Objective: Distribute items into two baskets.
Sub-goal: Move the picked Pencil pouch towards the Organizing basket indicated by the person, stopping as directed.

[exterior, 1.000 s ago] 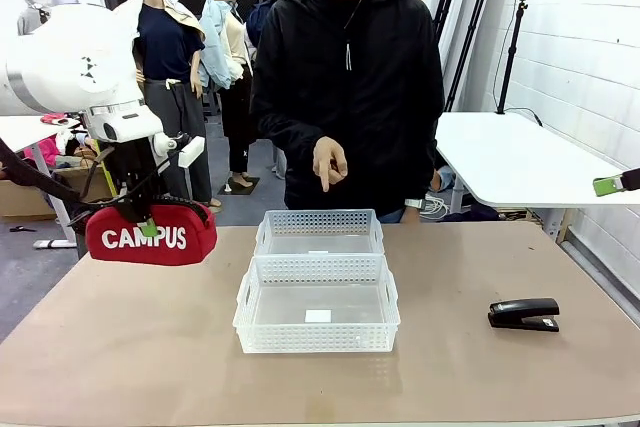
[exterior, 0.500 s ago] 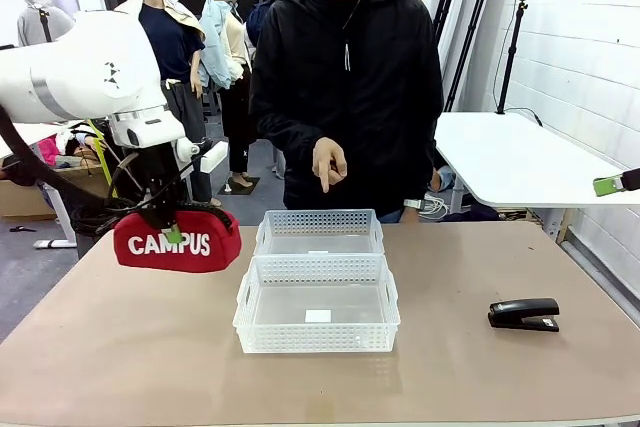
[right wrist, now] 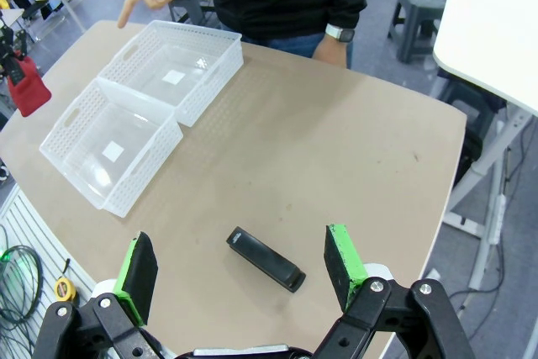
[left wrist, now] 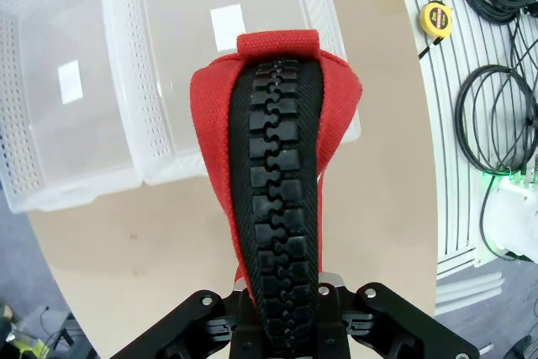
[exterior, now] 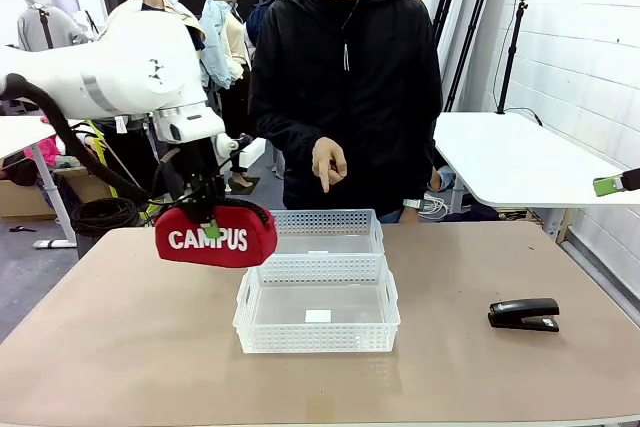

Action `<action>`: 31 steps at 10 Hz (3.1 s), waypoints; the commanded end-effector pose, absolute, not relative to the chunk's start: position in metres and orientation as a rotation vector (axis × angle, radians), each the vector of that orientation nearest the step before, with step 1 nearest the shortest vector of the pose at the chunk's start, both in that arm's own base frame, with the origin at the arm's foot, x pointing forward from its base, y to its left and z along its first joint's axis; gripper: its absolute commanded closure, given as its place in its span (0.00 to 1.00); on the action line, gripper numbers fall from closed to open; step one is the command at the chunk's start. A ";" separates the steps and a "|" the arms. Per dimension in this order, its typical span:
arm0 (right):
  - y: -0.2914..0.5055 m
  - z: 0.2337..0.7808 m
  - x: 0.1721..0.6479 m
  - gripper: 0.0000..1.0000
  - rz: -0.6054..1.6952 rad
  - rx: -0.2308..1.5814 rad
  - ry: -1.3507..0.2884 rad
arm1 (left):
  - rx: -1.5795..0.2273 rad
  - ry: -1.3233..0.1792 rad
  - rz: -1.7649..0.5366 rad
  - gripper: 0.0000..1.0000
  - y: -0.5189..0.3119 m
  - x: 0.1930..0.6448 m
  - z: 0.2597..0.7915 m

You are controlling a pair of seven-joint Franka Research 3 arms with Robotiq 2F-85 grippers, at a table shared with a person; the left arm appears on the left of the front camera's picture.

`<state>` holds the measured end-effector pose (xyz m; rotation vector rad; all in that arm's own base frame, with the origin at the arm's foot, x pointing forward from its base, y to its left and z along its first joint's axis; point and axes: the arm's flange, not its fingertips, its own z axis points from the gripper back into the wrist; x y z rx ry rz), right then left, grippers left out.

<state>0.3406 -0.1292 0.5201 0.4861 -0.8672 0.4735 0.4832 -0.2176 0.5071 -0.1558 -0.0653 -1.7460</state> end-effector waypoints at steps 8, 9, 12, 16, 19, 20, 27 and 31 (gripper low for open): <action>-0.129 0.518 0.343 0.00 0.480 0.510 -0.890 | -0.186 -0.043 -1.786 1.00 -0.293 0.465 0.492; -0.129 0.518 0.343 0.00 0.480 0.510 -0.890 | -0.188 -0.048 -1.777 1.00 -0.292 0.462 0.491; -0.129 0.518 0.343 0.00 0.480 0.510 -0.890 | -0.194 0.008 -1.752 1.00 -0.264 0.439 0.499; -0.129 0.518 0.343 0.00 0.480 0.510 -0.890 | -0.174 0.073 -1.748 1.00 -0.233 0.418 0.497; -0.129 0.518 0.343 0.00 0.480 0.510 -0.890 | -0.188 0.079 -1.734 1.00 -0.234 0.420 0.497; -0.129 0.518 0.343 0.00 0.480 0.510 -0.890 | -0.188 0.079 -1.734 1.00 -0.234 0.420 0.497; -0.129 0.518 0.343 0.00 0.480 0.510 -0.890 | -0.188 0.079 -1.734 1.00 -0.234 0.420 0.497; -0.129 0.518 0.343 0.00 0.480 0.510 -0.890 | -0.188 0.079 -1.734 1.00 -0.234 0.420 0.497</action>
